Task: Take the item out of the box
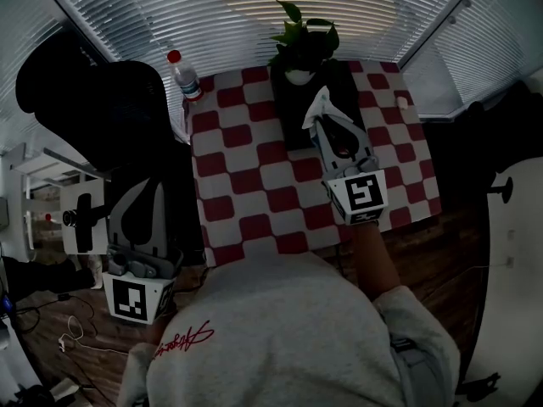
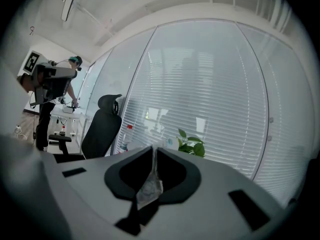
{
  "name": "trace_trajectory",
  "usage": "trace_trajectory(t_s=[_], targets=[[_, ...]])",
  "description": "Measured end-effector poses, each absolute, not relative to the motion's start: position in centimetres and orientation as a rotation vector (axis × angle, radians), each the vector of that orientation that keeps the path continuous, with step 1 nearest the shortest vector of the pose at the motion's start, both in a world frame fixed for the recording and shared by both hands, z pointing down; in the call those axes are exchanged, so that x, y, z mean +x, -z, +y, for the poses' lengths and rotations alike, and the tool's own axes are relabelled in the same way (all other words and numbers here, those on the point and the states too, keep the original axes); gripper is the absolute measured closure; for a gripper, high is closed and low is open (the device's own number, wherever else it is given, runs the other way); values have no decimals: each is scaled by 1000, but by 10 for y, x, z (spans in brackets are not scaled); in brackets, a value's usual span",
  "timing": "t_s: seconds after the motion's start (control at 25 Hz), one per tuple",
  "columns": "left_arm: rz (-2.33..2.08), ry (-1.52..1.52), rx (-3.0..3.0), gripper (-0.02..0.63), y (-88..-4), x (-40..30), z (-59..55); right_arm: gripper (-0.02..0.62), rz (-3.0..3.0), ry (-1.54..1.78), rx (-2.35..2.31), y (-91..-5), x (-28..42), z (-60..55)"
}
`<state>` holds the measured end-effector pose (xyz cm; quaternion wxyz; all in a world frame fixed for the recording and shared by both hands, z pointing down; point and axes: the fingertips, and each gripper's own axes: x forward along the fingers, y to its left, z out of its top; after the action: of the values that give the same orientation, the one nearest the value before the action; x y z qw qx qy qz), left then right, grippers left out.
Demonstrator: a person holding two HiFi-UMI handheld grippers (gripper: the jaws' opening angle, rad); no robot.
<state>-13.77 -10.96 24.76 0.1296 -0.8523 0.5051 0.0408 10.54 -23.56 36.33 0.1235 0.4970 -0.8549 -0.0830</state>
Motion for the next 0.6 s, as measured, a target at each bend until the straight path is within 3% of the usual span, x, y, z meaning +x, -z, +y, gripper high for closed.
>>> trace_trajectory(t_s=[0.6], targets=[[1448, -131, -2513, 589, -249, -132, -110, 554, -2610, 293, 1470, -324, 99, -215]])
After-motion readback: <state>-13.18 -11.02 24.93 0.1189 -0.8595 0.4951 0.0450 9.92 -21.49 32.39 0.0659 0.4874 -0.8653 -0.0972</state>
